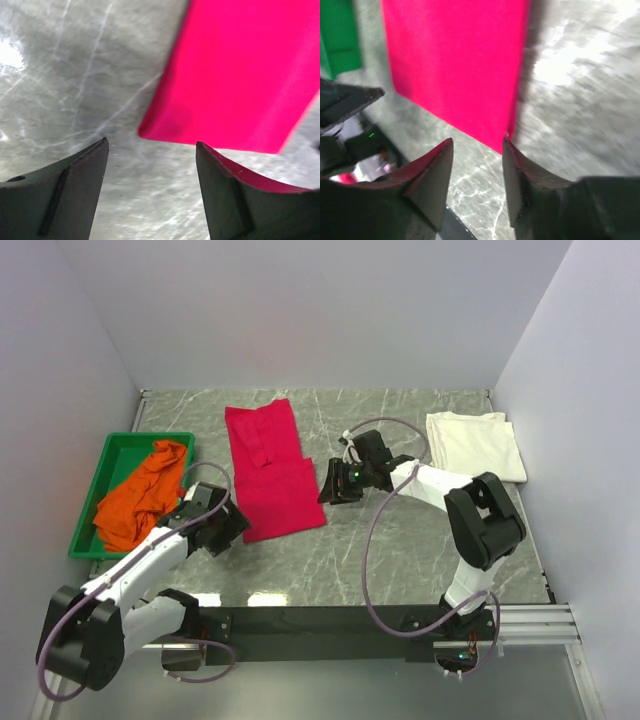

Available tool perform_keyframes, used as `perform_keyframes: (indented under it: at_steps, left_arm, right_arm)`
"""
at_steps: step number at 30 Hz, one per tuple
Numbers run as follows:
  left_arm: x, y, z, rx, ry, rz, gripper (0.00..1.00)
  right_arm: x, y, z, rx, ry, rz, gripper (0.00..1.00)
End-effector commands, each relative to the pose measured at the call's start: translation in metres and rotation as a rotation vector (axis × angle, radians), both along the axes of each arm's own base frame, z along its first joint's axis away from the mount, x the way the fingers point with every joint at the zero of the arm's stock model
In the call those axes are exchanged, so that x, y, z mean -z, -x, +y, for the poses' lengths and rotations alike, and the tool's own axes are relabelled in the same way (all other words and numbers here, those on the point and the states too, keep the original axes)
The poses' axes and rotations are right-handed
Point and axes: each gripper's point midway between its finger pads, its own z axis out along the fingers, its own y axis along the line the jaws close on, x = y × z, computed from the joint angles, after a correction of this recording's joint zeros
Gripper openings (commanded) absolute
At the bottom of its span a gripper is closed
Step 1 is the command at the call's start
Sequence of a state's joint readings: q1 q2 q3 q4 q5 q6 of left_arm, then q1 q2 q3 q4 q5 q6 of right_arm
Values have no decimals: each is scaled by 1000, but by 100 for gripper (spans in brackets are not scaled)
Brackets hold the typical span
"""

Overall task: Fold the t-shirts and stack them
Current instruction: Fold the tshirt

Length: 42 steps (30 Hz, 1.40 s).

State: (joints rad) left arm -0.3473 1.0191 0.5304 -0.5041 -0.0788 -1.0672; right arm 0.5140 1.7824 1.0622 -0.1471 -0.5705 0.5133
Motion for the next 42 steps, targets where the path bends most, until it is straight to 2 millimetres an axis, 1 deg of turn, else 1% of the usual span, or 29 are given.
perform_keyframes:
  at_steps: [1,3,4,5,8,9,10,13,14,16,17,20,21,23,25,31,35,42]
  left_arm:
    - [3,-3,3,24,-45,29,76]
    - [4,-6,2,32,-52,33,75]
    - [8,-7,2,35,-57,47,74]
    - [9,-8,1,38,-60,51,73]
    - [14,-11,0,49,-65,68,69]
    - [17,-11,-2,55,-66,82,68]
    - [18,-11,-3,60,-64,86,68]
    - [23,-9,-7,72,-68,104,66]
    - [24,-9,-8,74,-69,110,65]
    - [31,-6,-10,87,-81,134,63]
    - [32,-6,-11,93,-84,140,63]
    - [39,-4,-12,115,-113,168,62]
    - [43,-3,-12,119,-120,184,58]
    - [44,-3,-12,126,-122,195,56]
    - [48,1,-12,138,-132,218,53]
    - [55,9,-11,164,-169,268,54]
    - [63,17,-11,184,-188,314,55]
    - [74,27,-14,237,-222,384,54]
  right_arm:
    - [6,9,-21,32,204,-28,53]
    - [13,10,-28,64,285,-29,54]
    - [15,17,-26,57,304,-23,55]
    - [18,17,-27,76,324,-18,56]
    - [25,23,-22,77,349,-3,56]
    - [24,20,-21,86,358,-13,56]
    - [25,22,-17,79,361,-14,56]
    - [28,21,-12,75,372,-10,56]
    - [34,23,-11,72,384,2,56]
    - [39,23,-11,75,403,6,55]
    - [44,24,-12,72,418,14,55]
    - [50,26,-6,54,430,25,55]
    - [51,28,-6,47,437,31,54]
    - [57,29,-7,42,467,40,54]
    - [59,32,-7,31,491,47,52]
    - [66,46,-14,8,609,77,51]
    - [77,53,-18,-2,668,107,50]
    - [86,57,-23,-12,728,134,49]
